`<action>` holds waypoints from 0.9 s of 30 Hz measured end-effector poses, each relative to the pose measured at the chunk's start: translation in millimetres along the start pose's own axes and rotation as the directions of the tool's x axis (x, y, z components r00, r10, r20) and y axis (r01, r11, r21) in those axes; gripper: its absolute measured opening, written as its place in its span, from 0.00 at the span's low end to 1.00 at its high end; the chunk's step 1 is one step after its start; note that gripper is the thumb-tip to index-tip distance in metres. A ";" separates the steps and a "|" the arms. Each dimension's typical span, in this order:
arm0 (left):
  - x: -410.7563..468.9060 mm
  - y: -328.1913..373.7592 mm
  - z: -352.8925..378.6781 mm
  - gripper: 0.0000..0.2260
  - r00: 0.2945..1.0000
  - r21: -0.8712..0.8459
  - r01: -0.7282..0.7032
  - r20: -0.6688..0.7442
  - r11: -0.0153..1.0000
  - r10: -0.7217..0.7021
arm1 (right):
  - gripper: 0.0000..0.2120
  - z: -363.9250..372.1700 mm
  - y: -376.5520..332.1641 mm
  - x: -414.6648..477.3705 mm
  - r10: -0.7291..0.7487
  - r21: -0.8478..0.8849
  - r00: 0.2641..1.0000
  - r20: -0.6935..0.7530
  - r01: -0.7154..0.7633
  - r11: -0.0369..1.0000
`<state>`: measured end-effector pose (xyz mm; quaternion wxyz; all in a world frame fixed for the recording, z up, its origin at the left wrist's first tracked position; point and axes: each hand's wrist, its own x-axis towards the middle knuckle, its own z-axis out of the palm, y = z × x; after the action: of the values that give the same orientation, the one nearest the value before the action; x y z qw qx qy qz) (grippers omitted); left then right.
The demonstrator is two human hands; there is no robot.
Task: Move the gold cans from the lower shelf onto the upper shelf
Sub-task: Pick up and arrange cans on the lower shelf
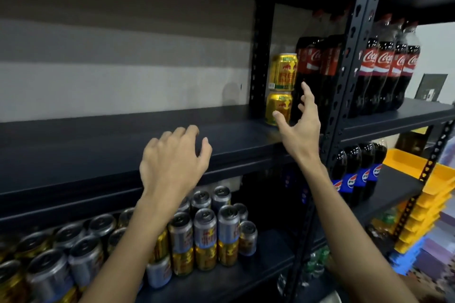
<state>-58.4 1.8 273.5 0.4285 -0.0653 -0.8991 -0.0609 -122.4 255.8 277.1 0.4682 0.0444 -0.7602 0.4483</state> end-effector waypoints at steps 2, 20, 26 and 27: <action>-23.1 0.9 17.1 0.15 0.977 -0.039 -0.077 -0.202 0.996 0.068 | 0.35 2.5 4.7 -24.5 -0.030 0.012 0.999 -0.038 0.030 0.999; -269.4 -54.2 213.2 0.14 0.920 -0.505 0.007 0.341 0.863 0.192 | 0.25 32.2 166.4 -219.9 0.356 -0.214 0.751 0.557 -0.284 0.935; -264.7 -52.0 224.1 0.13 0.886 -0.490 -0.020 0.395 0.871 0.243 | 0.31 46.1 191.8 -227.3 0.399 -0.332 0.615 0.680 -0.227 0.916; -263.8 -51.7 223.8 0.13 0.886 -0.493 -0.032 0.389 0.869 0.254 | 0.31 49.0 194.3 -227.9 0.390 -0.337 0.605 0.694 -0.205 0.919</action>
<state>-73.1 -29.2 -74.6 0.1875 -0.2483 -0.9223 -0.2294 -123.0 255.5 -26.4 0.0334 0.0443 -0.9262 0.3729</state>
